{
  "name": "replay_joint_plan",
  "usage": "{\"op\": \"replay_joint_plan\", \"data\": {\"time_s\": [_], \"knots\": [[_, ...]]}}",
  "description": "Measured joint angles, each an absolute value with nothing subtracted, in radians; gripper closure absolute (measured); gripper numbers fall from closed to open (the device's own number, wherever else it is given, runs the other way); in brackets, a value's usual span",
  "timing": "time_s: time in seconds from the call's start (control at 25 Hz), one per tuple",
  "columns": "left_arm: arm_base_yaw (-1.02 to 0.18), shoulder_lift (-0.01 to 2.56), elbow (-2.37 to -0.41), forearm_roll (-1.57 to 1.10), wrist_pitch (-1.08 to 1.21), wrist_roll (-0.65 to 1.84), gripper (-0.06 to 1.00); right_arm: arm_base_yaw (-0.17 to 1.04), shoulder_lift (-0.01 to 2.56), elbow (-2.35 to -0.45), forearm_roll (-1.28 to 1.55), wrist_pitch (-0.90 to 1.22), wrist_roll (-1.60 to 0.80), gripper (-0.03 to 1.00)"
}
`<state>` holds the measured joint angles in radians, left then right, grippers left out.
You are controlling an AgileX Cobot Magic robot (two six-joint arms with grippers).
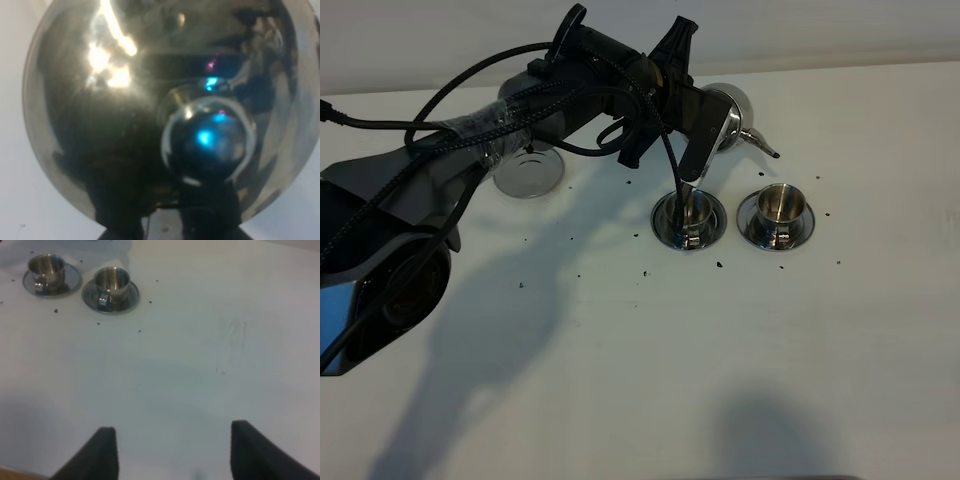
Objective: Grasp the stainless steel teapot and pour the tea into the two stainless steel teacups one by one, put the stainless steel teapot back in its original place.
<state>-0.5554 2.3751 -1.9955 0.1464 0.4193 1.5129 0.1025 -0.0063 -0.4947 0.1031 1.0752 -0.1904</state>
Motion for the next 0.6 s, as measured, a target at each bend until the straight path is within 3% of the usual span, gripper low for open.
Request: {"op": "replay_joint_plan", "data": {"time_s": [0.6], "knots": [[-0.567, 2.402, -1.995, 0.189, 0.374, 1.553, 0.72, 0.102, -0.006, -0.495, 0.103, 1.075, -0.190, 0.48]]}}
